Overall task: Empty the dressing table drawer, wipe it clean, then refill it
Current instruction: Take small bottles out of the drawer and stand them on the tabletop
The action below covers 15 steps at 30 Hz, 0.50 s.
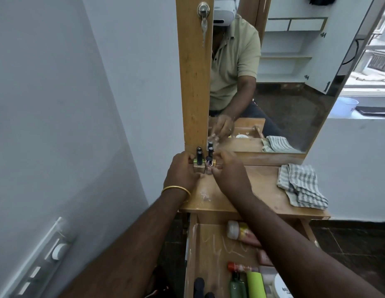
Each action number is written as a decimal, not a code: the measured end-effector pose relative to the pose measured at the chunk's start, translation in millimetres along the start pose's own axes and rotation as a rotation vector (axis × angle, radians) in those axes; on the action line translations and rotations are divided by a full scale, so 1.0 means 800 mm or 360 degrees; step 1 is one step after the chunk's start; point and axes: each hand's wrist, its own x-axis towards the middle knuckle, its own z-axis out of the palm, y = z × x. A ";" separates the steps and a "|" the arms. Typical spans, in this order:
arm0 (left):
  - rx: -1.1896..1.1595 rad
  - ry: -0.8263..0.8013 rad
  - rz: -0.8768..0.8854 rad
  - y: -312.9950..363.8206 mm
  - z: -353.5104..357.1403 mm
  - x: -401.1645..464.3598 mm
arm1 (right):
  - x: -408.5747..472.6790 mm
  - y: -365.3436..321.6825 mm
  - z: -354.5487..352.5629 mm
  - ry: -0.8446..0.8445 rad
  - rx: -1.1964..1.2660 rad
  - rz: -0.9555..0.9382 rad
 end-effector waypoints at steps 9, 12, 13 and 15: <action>0.0166 -0.0067 0.0079 0.027 -0.050 -0.090 | -0.067 -0.048 -0.051 -0.0035 -0.0016 -0.0061; 0.0204 -0.0103 0.0124 0.026 -0.060 -0.128 | -0.108 -0.057 -0.058 -0.0203 -0.0109 -0.0014; 0.0229 -0.0123 0.0133 0.024 -0.061 -0.141 | -0.123 -0.059 -0.060 -0.0291 -0.0172 0.0010; 0.0297 -0.0156 0.0155 0.019 -0.063 -0.166 | -0.153 -0.060 -0.057 -0.0521 -0.0303 0.0067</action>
